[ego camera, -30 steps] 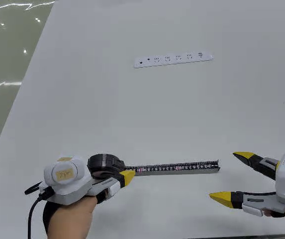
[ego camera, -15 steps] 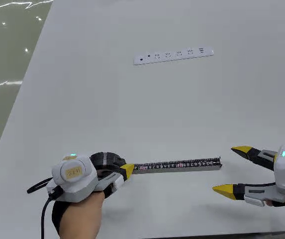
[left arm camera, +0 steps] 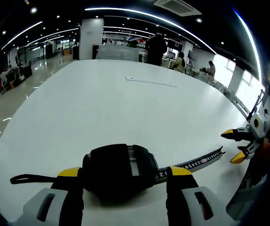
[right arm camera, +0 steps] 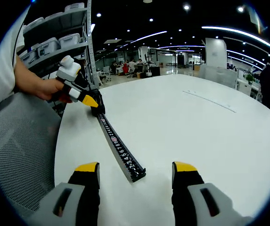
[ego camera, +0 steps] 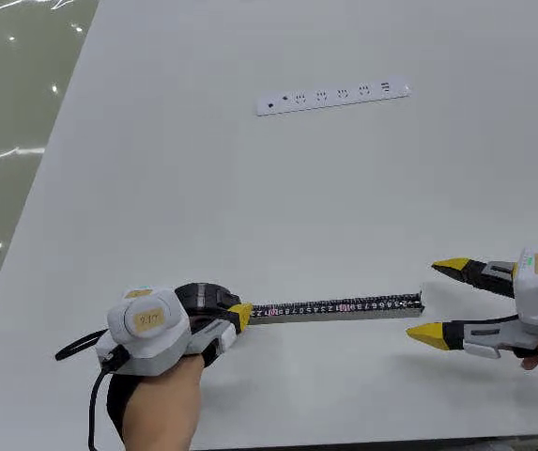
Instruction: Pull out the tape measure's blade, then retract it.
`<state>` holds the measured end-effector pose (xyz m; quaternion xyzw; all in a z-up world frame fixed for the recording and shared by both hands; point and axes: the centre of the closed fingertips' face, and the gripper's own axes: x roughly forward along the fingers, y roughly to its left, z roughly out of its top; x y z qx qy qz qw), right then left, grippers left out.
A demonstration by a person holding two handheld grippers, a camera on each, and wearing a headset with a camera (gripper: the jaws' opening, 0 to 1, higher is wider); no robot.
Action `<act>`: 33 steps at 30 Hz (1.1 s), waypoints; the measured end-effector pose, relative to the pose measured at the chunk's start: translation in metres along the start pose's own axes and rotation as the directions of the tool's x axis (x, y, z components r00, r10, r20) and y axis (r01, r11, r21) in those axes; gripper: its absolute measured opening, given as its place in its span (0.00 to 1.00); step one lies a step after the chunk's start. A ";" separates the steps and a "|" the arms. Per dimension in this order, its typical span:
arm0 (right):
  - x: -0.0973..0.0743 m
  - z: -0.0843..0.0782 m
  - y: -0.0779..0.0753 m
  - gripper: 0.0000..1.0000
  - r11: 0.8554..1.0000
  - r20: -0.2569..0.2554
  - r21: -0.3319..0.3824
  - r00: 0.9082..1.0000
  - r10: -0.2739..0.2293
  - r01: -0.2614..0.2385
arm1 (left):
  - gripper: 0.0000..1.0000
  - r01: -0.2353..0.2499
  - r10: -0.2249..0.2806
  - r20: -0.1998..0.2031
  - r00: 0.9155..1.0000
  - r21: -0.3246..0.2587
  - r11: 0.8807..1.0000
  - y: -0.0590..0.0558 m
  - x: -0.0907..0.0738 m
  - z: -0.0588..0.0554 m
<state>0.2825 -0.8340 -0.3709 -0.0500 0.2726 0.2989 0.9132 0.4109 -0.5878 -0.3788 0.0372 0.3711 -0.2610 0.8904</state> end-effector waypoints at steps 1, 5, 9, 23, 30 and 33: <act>0.000 0.000 0.000 0.61 1.000 -0.001 0.000 1.000 0.005 -0.005 | 0.68 -0.003 0.003 -0.001 1.000 0.000 1.000 0.001 0.000 0.000; 0.002 0.000 0.001 0.60 1.000 -0.001 -0.010 1.000 0.026 -0.026 | 0.66 -0.011 0.011 -0.001 1.000 -0.006 1.000 0.003 0.001 0.000; 0.005 -0.004 0.002 0.57 0.999 -0.018 -0.011 0.999 0.044 -0.044 | 0.66 -0.015 0.015 -0.003 1.000 -0.009 1.000 0.003 0.001 0.000; 0.013 -0.007 0.003 0.42 0.995 -0.029 -0.022 0.995 0.093 -0.094 | 0.63 -0.021 0.021 -0.013 1.000 -0.020 1.000 0.007 0.003 0.000; 0.014 -0.008 0.002 0.24 0.992 -0.024 -0.035 0.993 0.119 -0.119 | 0.63 -0.017 0.017 -0.018 1.000 -0.015 1.000 0.006 0.003 0.000; 0.016 -0.009 0.001 0.24 0.991 -0.028 -0.040 0.992 0.123 -0.124 | 0.63 -0.015 0.015 -0.018 1.000 -0.015 1.000 0.006 0.004 0.000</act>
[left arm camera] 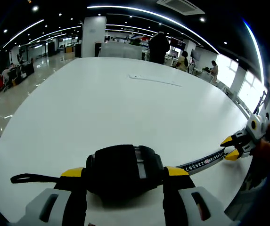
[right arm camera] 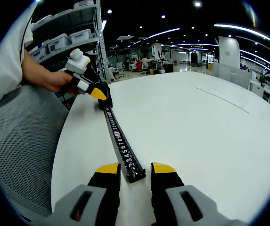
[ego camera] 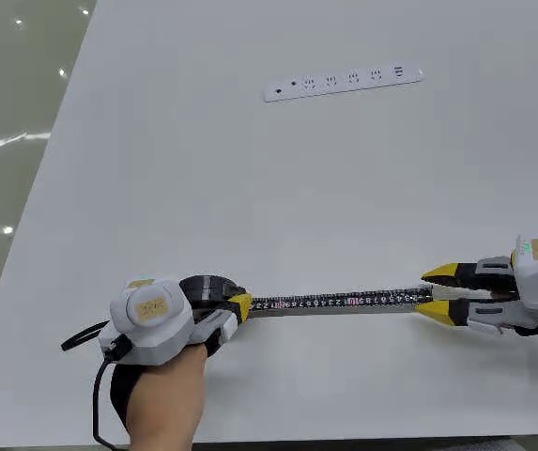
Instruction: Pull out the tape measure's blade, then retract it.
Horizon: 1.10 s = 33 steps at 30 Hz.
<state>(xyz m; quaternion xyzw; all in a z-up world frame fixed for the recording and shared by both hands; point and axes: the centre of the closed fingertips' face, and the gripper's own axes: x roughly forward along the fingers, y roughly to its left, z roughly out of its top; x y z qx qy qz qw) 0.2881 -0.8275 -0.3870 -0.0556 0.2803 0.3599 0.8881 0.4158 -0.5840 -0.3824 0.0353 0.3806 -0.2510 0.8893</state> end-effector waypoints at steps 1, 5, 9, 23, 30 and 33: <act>0.000 -0.001 0.000 0.23 1.000 -0.002 0.000 1.000 0.002 -0.002 | 0.63 0.000 0.000 -0.001 1.000 0.000 1.000 0.000 0.000 0.000; 0.001 -0.002 0.000 0.22 1.000 -0.002 0.001 1.000 0.017 -0.017 | 0.63 0.001 -0.001 -0.003 1.000 0.000 1.000 0.000 0.000 0.000; 0.003 -0.004 0.003 0.20 0.999 -0.009 -0.016 0.999 0.032 -0.032 | 0.63 0.005 -0.005 -0.005 1.000 0.000 1.000 0.000 0.000 0.000; 0.003 -0.010 0.000 0.16 0.997 -0.024 -0.067 0.999 0.039 -0.041 | 0.63 0.011 -0.011 -0.003 1.000 0.001 1.000 -0.001 0.000 -0.001; 0.003 -0.010 -0.001 0.14 0.997 -0.018 -0.075 1.000 0.020 -0.022 | 0.63 0.014 -0.014 0.007 1.000 -0.007 1.000 -0.001 0.000 0.000; 0.002 -0.010 -0.002 0.14 0.997 -0.012 -0.071 1.000 0.015 -0.015 | 0.63 0.018 -0.017 0.020 1.000 -0.030 0.999 0.000 -0.001 0.001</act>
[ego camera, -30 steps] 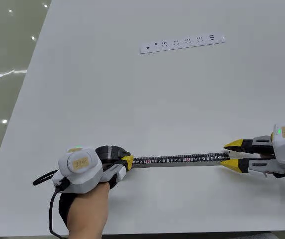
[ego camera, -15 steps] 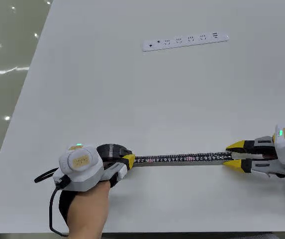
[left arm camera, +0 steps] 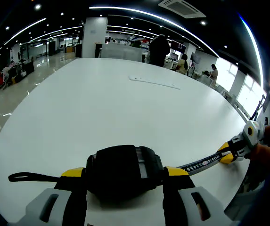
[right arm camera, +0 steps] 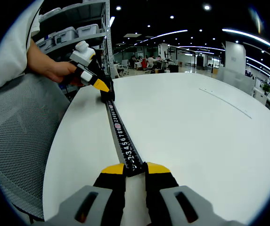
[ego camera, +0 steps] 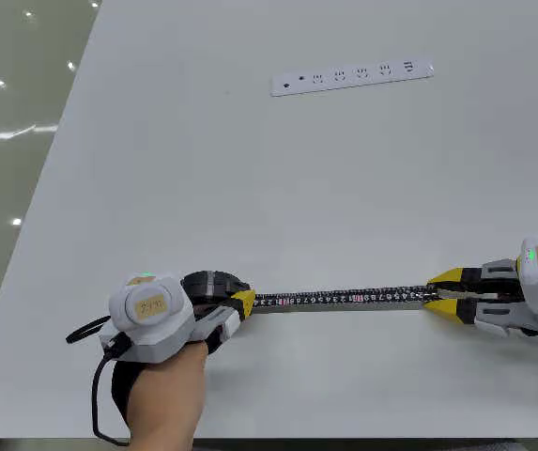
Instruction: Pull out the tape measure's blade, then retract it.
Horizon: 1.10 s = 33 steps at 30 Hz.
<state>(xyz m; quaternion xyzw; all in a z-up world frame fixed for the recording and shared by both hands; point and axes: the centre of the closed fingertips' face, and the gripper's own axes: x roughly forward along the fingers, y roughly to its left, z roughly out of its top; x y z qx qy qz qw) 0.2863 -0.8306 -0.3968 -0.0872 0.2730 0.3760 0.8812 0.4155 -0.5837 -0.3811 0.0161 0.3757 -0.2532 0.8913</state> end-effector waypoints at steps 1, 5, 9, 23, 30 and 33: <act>0.000 0.000 0.000 0.14 1.000 0.002 0.002 1.000 -0.001 0.001 | 0.63 -0.001 0.001 0.000 1.000 0.000 1.000 0.000 0.000 0.000; 0.000 -0.001 -0.001 0.14 1.000 0.005 0.008 1.000 -0.006 0.006 | 0.63 -0.006 0.006 0.004 1.000 -0.004 1.000 0.000 0.000 0.001; 0.000 -0.001 -0.001 0.14 1.000 0.005 0.010 1.000 -0.007 0.006 | 0.63 -0.007 0.007 0.008 1.000 -0.023 1.000 0.000 -0.001 0.001; 0.000 -0.002 0.001 0.14 1.000 0.004 0.017 1.000 -0.021 0.021 | 0.61 -0.025 0.024 -0.066 0.998 -0.016 1.000 0.000 0.001 0.000; 0.000 -0.001 0.003 0.14 1.000 -0.006 0.010 1.000 -0.012 0.012 | 0.60 -0.040 0.037 -0.131 0.991 -0.021 0.999 0.001 0.002 -0.002; 0.001 0.000 0.005 0.14 1.000 -0.006 0.003 1.000 -0.011 0.011 | 0.60 -0.045 0.041 -0.148 0.988 -0.021 0.999 0.001 0.001 -0.003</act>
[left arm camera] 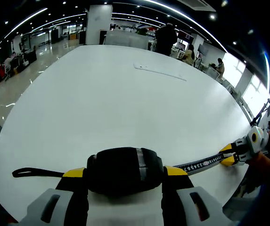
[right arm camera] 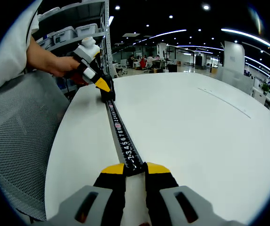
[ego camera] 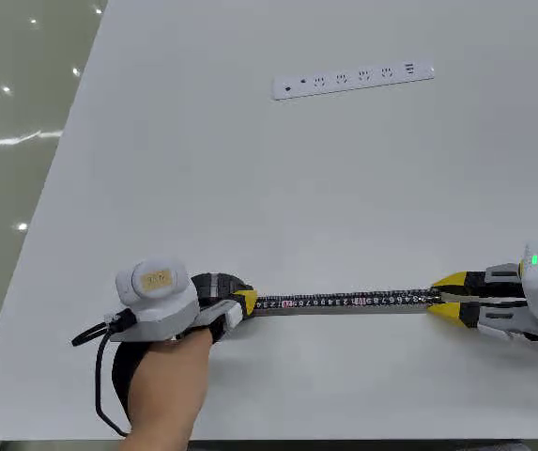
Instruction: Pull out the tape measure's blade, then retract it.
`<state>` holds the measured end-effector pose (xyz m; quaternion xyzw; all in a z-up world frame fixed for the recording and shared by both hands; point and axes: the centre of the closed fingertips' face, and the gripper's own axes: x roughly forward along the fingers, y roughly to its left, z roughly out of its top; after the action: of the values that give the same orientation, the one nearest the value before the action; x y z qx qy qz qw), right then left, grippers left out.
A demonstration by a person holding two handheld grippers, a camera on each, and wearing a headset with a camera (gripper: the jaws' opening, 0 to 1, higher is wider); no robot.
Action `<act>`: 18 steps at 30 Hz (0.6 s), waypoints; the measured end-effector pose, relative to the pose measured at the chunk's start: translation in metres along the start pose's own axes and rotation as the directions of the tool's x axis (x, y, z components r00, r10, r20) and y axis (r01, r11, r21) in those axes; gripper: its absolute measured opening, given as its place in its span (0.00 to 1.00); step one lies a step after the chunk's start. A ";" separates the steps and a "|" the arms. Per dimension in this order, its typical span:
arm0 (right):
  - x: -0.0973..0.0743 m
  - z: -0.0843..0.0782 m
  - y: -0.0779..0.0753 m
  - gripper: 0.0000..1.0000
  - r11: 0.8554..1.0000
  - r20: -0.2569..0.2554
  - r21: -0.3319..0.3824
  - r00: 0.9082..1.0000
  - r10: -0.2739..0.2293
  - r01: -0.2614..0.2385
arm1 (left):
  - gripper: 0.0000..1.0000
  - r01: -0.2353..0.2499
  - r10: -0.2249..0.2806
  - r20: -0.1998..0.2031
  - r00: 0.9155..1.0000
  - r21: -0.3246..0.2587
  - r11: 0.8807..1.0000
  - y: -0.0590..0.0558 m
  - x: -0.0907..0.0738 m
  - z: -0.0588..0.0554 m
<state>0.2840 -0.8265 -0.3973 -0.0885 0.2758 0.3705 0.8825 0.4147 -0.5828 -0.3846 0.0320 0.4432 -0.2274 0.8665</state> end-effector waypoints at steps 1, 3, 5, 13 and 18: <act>0.002 0.001 0.001 0.13 1.000 0.002 -0.001 1.000 -0.001 0.001 | 0.60 0.001 -0.001 -0.003 1.000 -0.003 1.000 0.000 0.000 0.000; 0.004 0.004 0.002 0.13 1.000 0.002 -0.007 1.000 -0.001 0.001 | 0.59 -0.001 0.001 -0.016 1.000 -0.007 1.000 0.001 0.000 -0.001; 0.006 0.007 0.002 0.13 1.000 0.005 -0.009 1.000 0.000 0.000 | 0.59 -0.002 0.002 -0.024 1.000 -0.007 1.000 0.000 0.000 -0.002; 0.017 0.014 0.006 0.13 1.000 0.022 -0.003 1.000 0.015 -0.015 | 0.59 0.001 -0.001 -0.025 1.000 -0.009 1.000 0.001 -0.001 -0.002; 0.023 0.018 0.008 0.13 0.999 0.035 0.019 0.999 0.031 -0.031 | 0.59 0.004 -0.004 -0.027 1.000 -0.008 1.000 0.000 -0.001 -0.002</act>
<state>0.2988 -0.8001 -0.3944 -0.0692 0.2651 0.3830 0.8822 0.4127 -0.5817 -0.3854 0.0306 0.4558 -0.2269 0.8601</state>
